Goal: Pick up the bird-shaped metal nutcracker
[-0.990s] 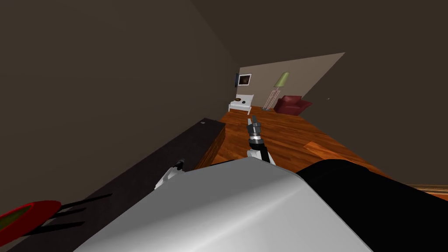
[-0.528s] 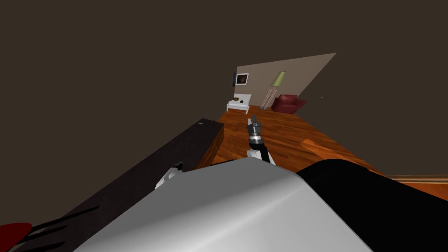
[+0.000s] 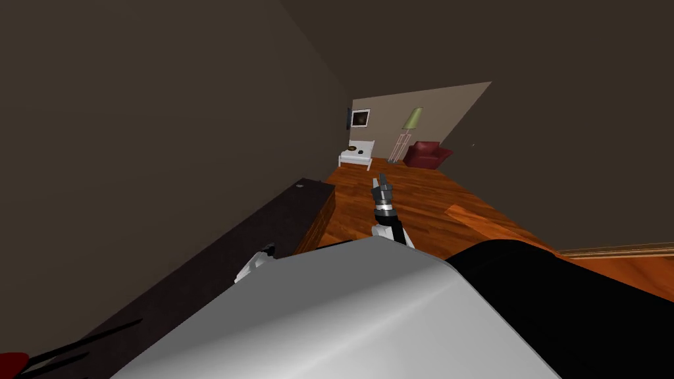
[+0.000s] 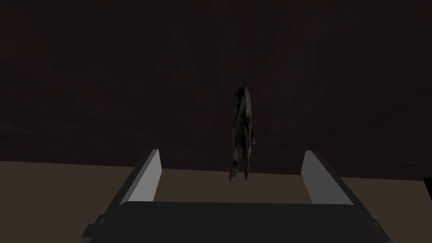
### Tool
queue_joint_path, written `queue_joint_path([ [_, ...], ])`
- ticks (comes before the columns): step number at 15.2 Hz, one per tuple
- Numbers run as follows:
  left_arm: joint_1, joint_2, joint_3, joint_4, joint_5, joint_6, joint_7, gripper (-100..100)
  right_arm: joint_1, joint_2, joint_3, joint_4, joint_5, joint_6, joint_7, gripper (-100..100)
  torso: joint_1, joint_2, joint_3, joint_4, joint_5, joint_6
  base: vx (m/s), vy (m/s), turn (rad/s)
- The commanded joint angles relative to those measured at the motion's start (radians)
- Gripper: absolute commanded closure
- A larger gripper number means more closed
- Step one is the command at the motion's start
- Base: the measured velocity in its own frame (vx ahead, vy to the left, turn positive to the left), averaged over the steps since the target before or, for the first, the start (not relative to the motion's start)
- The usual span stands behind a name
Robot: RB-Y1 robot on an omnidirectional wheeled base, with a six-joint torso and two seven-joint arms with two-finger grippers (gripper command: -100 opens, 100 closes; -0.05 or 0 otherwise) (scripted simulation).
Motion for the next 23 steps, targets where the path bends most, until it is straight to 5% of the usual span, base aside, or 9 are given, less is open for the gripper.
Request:
queue_joint_path([
  [1, -0.014, -0.005, 0.010, 0.031, -0.018, -0.013, 0.015, -100, 0.000, 0.000, 0.000, 0.000, 0.000, 0.000, 0.000, 0, 0.000, 0.000, 0.000, 0.000, 0.000, 0.000, -0.023, 0.015, -0.061],
  [3, -0.037, -0.012, 0.028, 0.081, -0.046, -0.035, 0.038, -100, 0.000, 0.000, 0.000, 0.000, 0.000, 0.000, 0.000, 0, 0.000, 0.000, 0.000, 0.000, 0.000, 0.000, -0.023, 0.019, -0.065],
  [5, -0.031, -0.010, 0.023, 0.068, -0.037, -0.028, 0.030, -100, 0.000, 0.000, 0.000, 0.000, 0.000, 0.000, 0.000, 0, 0.000, 0.000, 0.000, 0.000, 0.000, 0.000, -0.017, 0.014, -0.042],
  [6, -0.032, -0.010, 0.024, 0.071, -0.039, -0.030, 0.032, 100, 0.000, 0.000, 0.000, 0.000, 0.000, 0.000, 0.000, 0, 0.000, 0.000, 0.000, 0.000, 0.000, 0.000, 0.000, 0.000, 0.000],
  [10, -0.031, -0.009, 0.025, 0.073, -0.039, -0.026, 0.032, 100, 0.000, 0.000, 0.000, 0.000, 0.000, 0.000, 0.000, 0, 0.000, -0.001, 0.000, 0.001, 0.001, 0.001, 0.000, 0.000, 0.003],
  [23, 0.080, 0.024, -0.063, -0.175, 0.096, 0.071, -0.075, 100, 0.000, 0.000, 0.000, 0.000, 0.000, 0.000, 0.000, 0, -0.001, -0.002, 0.000, 0.000, 0.001, -0.001, 0.024, -0.019, 0.073],
])
